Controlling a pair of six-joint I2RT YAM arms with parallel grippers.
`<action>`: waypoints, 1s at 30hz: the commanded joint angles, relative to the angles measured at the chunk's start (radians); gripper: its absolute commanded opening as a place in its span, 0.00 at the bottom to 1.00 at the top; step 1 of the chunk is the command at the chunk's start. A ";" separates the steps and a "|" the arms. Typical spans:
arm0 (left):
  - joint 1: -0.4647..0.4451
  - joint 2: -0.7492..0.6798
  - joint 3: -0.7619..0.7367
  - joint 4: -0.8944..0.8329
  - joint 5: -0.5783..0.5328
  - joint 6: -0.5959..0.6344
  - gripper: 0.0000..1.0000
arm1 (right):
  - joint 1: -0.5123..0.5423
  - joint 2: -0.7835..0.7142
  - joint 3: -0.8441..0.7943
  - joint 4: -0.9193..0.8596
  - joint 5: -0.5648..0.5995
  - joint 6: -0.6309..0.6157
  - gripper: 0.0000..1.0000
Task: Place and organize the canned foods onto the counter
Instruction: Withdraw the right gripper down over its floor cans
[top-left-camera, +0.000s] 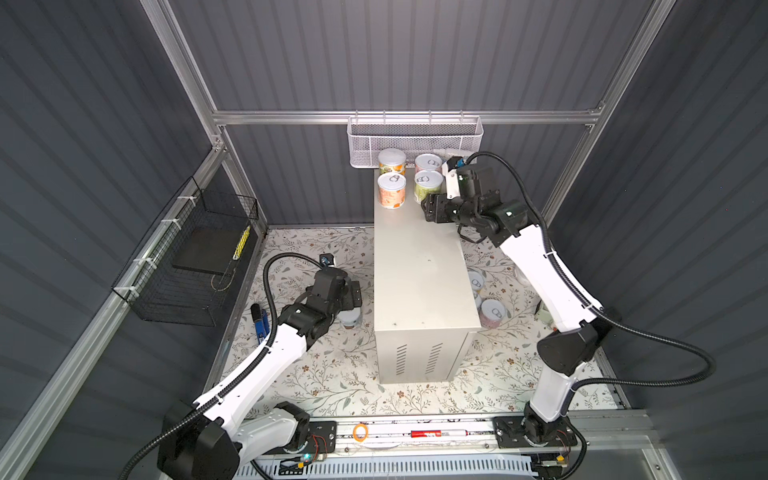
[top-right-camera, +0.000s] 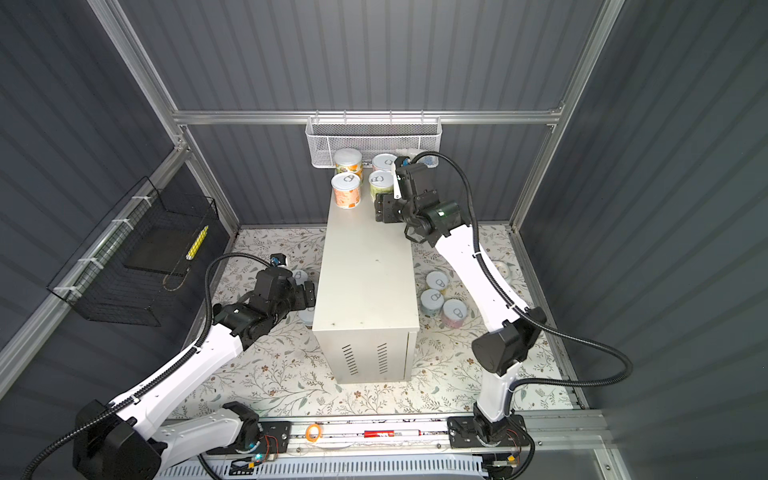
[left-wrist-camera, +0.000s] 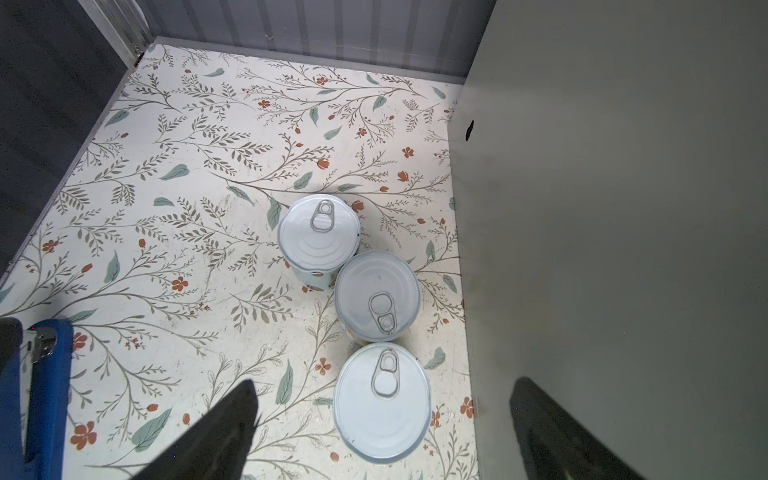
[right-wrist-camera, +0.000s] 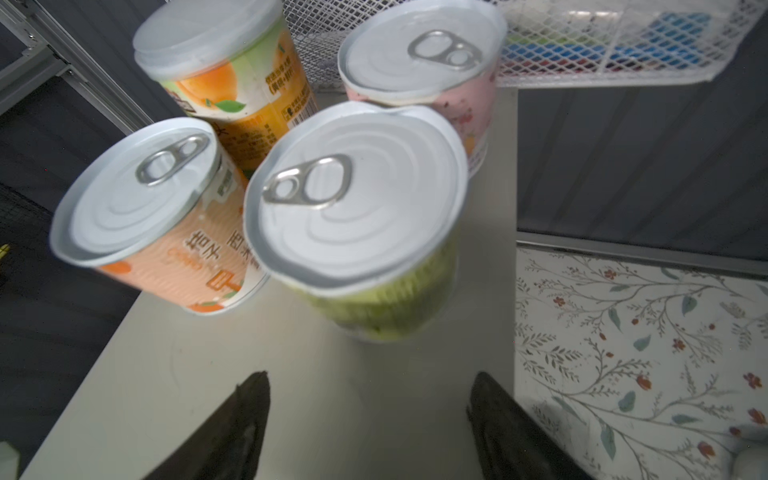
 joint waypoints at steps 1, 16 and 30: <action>0.007 -0.016 0.010 -0.019 0.010 -0.013 0.96 | 0.024 -0.147 -0.115 0.033 0.029 0.001 0.80; 0.007 -0.115 -0.146 -0.071 0.006 -0.107 0.99 | 0.052 -0.917 -1.066 0.158 0.139 0.191 0.86; 0.007 0.019 -0.201 0.082 0.062 -0.126 0.99 | 0.048 -0.987 -1.283 0.150 0.255 0.297 0.88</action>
